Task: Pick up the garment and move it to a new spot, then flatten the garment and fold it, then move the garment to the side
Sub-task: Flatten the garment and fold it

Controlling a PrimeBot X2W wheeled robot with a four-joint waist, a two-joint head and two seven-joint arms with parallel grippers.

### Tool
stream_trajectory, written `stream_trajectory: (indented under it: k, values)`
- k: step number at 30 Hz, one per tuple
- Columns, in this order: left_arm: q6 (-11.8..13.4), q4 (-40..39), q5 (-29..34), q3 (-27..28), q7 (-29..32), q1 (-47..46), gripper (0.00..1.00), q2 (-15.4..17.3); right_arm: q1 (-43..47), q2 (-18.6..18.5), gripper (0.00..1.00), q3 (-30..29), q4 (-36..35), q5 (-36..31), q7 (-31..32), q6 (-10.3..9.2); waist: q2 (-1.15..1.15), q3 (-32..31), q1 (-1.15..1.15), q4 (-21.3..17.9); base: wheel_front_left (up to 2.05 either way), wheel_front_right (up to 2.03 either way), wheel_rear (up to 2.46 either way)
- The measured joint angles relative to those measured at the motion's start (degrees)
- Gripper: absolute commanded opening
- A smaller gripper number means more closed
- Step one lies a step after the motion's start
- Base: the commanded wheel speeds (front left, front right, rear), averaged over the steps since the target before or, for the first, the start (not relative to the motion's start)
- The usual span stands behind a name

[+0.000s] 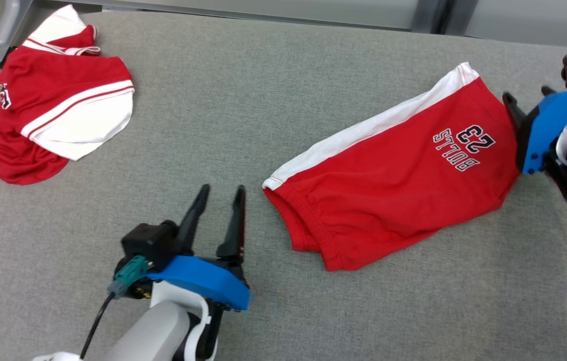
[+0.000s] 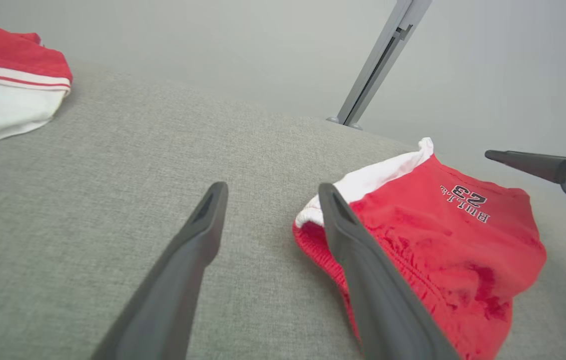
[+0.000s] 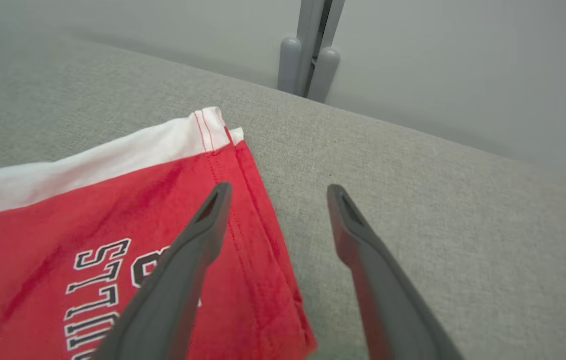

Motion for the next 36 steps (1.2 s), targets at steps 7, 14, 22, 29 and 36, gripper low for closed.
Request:
stream_trajectory:
  k: [7,14,22,29,36]
  values:
    - [3.02,-4.90,0.23,4.23,-0.70,1.95,1.00,3.14,1.88,-1.90,1.00,2.05,1.56,4.20,4.98,0.00,0.00,0.81,0.00,1.50,0.00,0.00,0.00]
    - [4.44,-7.90,0.01,8.18,-1.18,3.82,1.00,4.33,2.43,-1.89,1.00,2.45,3.34,7.17,6.97,-0.02,0.00,1.32,0.00,2.23,0.00,0.00,0.00]
    - [4.77,-9.64,0.49,10.54,-1.34,5.33,1.00,5.23,3.33,-0.54,0.00,5.01,2.56,8.57,3.53,0.01,0.00,0.59,0.00,0.39,0.00,0.00,0.00]
    - [4.75,-9.20,1.93,13.10,-1.43,6.41,1.00,5.28,5.20,0.75,0.00,3.93,1.12,9.53,-6.03,0.01,0.00,-2.12,0.01,-3.16,0.00,0.00,0.00]
    - [3.41,-7.78,5.35,14.71,-1.44,8.25,1.00,4.47,13.84,1.96,0.00,-0.30,0.26,10.77,-14.96,0.00,0.00,-5.42,0.01,-7.92,0.00,0.00,0.00]
